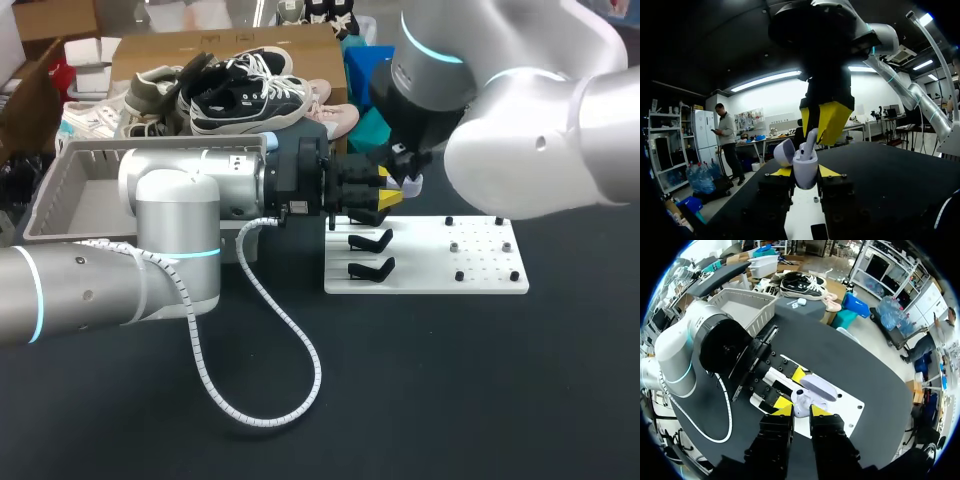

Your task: Pick up each earbud case from the left stands, insert the matching earbuds, close the lid, and place the case in the box.

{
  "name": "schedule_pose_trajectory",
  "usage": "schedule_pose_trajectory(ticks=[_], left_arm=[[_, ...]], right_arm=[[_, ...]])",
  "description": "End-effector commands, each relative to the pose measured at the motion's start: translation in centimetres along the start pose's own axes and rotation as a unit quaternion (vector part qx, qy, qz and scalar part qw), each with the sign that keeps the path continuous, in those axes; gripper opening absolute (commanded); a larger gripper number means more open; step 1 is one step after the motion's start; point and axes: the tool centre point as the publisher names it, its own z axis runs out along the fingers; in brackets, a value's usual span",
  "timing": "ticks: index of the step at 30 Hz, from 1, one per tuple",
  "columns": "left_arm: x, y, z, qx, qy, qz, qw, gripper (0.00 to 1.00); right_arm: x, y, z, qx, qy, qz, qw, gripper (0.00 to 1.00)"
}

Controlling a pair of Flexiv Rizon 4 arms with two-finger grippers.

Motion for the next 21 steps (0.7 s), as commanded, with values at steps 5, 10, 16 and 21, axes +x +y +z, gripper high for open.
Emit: schedule_pose_trajectory(ticks=[5, 10, 16, 21], left_arm=[[0.05, 0.0, 0.0, -0.001, -0.001, 0.0, 1.0, 0.0], [0.05, 0.0, 0.0, -0.001, -0.001, 0.0, 1.0, 0.0], [0.05, 0.0, 0.0, -0.001, -0.001, 0.0, 1.0, 0.0], [0.05, 0.0, 0.0, -0.001, -0.001, 0.0, 1.0, 0.0]], right_arm=[[-0.9, -0.01, 0.03, 0.0, 0.003, -0.002, 1.0, 0.0], [-1.12, 0.09, 0.26, -0.002, 0.004, -0.003, 1.0, 0.0], [-1.19, 0.13, 0.32, -0.005, 0.003, -0.003, 1.0, 0.0], [-1.24, 0.08, 0.65, -0.006, 0.006, -0.001, 1.0, 0.0]])
